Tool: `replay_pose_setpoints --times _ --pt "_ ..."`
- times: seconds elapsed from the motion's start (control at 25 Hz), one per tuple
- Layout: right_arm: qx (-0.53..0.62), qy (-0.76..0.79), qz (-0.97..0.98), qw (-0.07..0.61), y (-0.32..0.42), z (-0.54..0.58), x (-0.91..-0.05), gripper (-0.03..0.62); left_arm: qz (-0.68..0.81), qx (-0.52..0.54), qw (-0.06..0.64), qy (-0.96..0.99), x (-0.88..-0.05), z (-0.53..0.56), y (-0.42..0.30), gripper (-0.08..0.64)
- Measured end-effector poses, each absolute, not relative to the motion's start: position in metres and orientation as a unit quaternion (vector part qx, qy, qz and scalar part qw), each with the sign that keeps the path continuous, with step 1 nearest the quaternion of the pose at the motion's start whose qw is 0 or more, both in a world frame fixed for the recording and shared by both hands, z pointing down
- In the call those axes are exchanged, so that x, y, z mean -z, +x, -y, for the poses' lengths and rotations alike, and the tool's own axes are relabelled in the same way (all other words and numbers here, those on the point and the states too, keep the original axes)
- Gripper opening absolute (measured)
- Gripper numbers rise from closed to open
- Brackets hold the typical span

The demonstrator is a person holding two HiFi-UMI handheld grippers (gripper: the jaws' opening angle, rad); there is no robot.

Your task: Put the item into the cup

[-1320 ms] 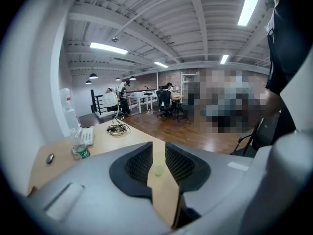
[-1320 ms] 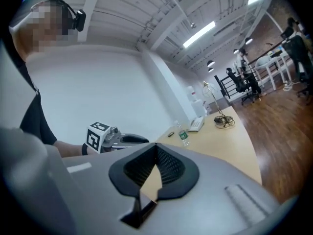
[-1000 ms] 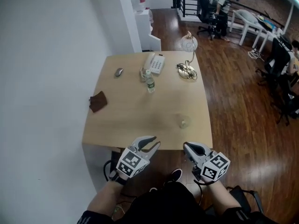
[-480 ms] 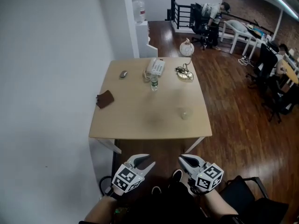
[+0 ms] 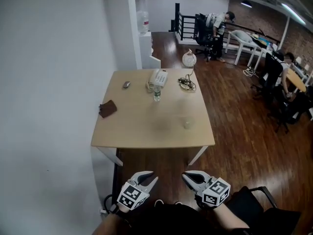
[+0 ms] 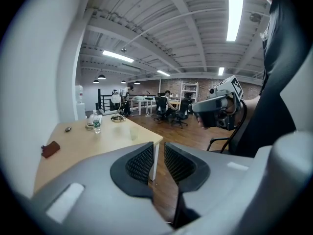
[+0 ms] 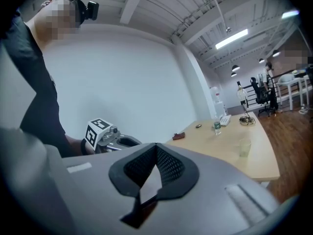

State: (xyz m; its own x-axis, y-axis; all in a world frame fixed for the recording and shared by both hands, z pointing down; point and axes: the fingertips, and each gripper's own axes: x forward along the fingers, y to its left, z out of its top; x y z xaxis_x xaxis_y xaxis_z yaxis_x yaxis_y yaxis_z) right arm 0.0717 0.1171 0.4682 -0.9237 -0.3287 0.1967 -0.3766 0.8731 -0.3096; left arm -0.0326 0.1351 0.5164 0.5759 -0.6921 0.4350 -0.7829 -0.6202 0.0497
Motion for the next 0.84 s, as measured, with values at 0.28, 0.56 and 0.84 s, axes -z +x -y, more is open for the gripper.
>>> replay_pose_setpoints --times 0.28,0.56,0.84 --pt "-0.17 0.181 0.967 0.062 0.089 -0.124 -0.46 0.008 0.412 -0.188 0.096 0.886 -0.502 -0.138 -0.012 0.086" --pt "-0.168 0.18 0.967 0.058 0.097 -0.123 -0.461 0.008 0.404 -0.187 0.086 0.891 -0.505 -0.143 0.0 0.113" --pt "-0.161 0.17 0.97 0.066 0.099 -0.124 -0.461 0.008 0.409 -0.17 0.083 0.893 -0.496 -0.14 0.004 0.119"
